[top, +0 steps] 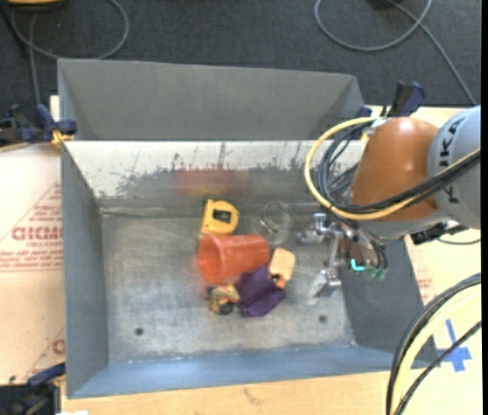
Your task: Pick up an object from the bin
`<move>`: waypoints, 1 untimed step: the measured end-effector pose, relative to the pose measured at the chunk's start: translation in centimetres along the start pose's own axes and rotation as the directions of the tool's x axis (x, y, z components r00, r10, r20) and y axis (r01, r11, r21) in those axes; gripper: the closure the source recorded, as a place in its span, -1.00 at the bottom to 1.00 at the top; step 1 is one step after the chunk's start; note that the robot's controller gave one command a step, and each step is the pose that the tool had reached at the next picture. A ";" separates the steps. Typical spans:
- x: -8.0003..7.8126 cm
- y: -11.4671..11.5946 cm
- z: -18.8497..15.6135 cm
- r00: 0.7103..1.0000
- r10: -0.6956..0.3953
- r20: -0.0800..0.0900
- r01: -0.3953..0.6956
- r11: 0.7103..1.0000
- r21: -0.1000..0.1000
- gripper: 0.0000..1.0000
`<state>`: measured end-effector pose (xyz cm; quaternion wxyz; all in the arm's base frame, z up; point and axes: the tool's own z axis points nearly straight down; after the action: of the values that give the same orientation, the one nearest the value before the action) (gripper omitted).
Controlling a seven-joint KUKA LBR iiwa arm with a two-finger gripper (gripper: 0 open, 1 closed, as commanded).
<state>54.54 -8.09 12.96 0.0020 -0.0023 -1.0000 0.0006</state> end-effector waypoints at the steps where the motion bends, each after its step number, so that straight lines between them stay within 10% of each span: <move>1: -0.2 0.0 -0.4 1.000 -0.002 0.008 0.002 1.000 0.001 -1.00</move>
Offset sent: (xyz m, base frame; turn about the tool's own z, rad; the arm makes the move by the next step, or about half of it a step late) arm -0.0119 0.0928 -0.0522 -0.2098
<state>54.74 -8.08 13.39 -0.0018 -0.0014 -1.0000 0.0011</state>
